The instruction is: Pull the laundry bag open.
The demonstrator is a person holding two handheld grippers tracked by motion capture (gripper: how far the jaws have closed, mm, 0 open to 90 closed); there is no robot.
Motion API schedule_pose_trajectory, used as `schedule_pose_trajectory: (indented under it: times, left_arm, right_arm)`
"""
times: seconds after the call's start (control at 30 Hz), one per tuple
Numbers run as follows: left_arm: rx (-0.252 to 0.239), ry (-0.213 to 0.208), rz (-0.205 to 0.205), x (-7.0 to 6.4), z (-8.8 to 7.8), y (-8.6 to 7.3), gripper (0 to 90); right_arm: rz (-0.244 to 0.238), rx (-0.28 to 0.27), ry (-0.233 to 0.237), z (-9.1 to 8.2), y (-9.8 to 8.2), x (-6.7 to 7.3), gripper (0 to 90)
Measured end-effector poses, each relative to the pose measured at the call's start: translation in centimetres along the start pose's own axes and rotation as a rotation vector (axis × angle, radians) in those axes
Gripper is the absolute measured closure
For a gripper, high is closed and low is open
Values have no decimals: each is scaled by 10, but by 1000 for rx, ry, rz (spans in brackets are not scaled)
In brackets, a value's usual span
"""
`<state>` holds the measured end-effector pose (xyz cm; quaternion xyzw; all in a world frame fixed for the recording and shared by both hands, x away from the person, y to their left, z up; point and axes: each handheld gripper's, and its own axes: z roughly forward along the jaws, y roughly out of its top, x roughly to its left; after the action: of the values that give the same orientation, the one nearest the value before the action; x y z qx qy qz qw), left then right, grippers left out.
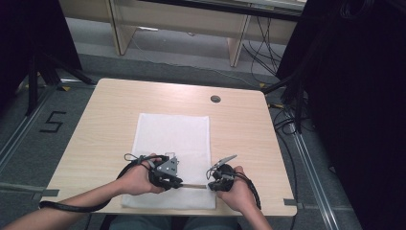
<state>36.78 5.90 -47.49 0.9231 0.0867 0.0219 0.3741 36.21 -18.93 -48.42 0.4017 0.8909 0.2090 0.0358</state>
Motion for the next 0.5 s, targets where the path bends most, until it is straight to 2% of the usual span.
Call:
schedule_pose_trajectory:
  times: [0.03,0.1,0.13,0.17,0.2,0.27,0.43,0.47,0.5]
  left_arm:
    - [4,4,17,1,-1,0,819]
    - [-6,1,-9,0,-1,-1,819]
    - [-1,6,0,0,-2,-1,819]
    - [0,2,-6,0,-2,-1,819]
    - [-3,0,3,1,-3,-2,819]
    - [-3,4,-1,1,-4,-3,819]
    - [0,2,-7,0,-5,-4,820]
    - [0,3,11,1,-6,-4,819]
    - [-4,3,-4,1,-6,-4,819]
  right_arm:
    - [7,3,1,0,0,1,900]
    - [22,0,14,-1,0,2,900]
    - [21,1,12,-1,0,2,900]
    - [51,11,26,-1,0,5,900]
    - [35,5,25,-1,0,3,900]
    - [50,9,28,-1,0,5,900]
    - [50,10,27,-1,0,5,900]
    - [51,10,27,-1,0,5,900]
    - [51,10,27,-1,0,5,900]
